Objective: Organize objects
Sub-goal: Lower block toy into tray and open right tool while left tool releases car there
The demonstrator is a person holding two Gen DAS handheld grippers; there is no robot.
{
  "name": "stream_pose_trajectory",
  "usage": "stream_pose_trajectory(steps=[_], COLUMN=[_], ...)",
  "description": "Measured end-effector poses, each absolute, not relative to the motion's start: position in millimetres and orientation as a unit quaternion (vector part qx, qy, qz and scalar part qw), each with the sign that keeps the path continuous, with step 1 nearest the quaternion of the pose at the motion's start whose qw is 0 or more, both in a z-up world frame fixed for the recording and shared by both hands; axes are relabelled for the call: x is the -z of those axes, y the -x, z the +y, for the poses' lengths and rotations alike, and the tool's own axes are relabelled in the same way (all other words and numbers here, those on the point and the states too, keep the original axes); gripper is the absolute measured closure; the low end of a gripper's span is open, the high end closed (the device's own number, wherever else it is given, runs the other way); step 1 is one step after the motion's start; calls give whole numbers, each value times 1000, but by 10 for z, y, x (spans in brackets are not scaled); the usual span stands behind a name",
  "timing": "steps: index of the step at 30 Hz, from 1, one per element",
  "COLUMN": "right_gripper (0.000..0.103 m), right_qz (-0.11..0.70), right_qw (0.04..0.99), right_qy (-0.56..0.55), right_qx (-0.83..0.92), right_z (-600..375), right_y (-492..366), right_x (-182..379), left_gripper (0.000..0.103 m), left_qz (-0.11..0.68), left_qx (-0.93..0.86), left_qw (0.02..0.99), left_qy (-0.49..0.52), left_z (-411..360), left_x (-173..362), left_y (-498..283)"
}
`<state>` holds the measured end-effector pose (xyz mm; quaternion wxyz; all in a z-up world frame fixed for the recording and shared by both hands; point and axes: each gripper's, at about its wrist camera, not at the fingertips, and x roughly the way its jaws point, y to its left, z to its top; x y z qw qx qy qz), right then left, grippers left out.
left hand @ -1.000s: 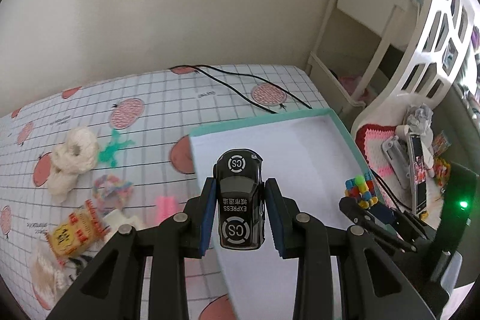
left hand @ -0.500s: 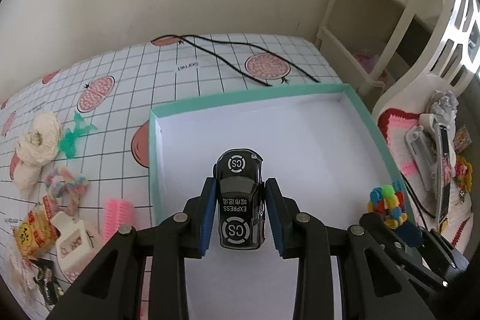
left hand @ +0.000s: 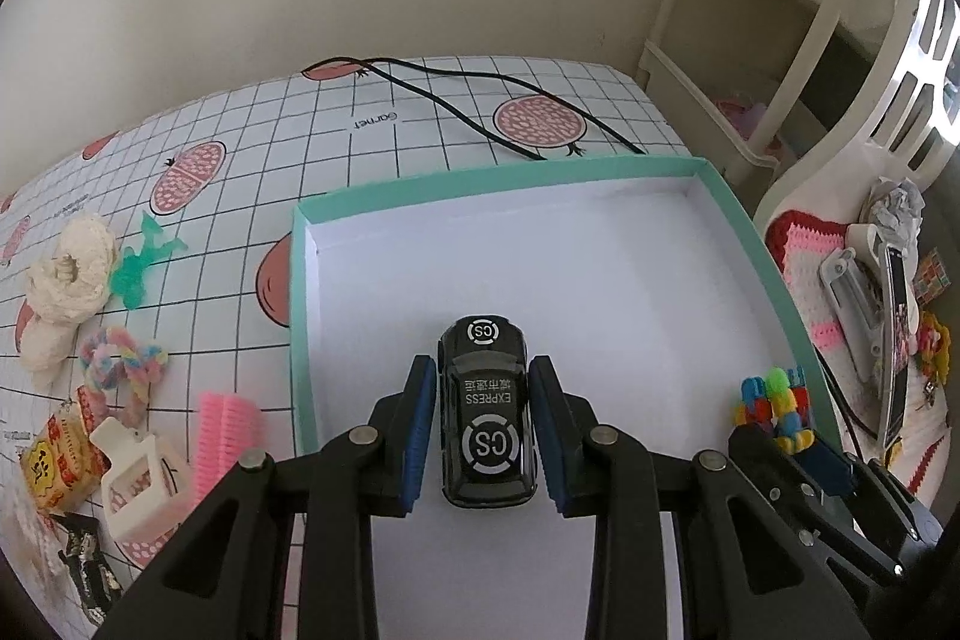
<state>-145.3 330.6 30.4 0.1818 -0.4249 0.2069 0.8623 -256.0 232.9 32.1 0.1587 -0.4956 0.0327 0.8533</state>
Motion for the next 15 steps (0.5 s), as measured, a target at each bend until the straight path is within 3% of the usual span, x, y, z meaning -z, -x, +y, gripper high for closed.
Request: stream_pose_trajectory(steps=[15], right_gripper=[58], right_qz=[188], right_qw=[168], right_qy=[412], right_qx=[-876], right_z=[3168], right_y=[1476], right_x=[-439], left_gripper=[67], left_qz=[30], left_qx=[-862], left_qw=[150], left_qy=[484], left_z=[2118], left_x=[-506], left_y=[2446])
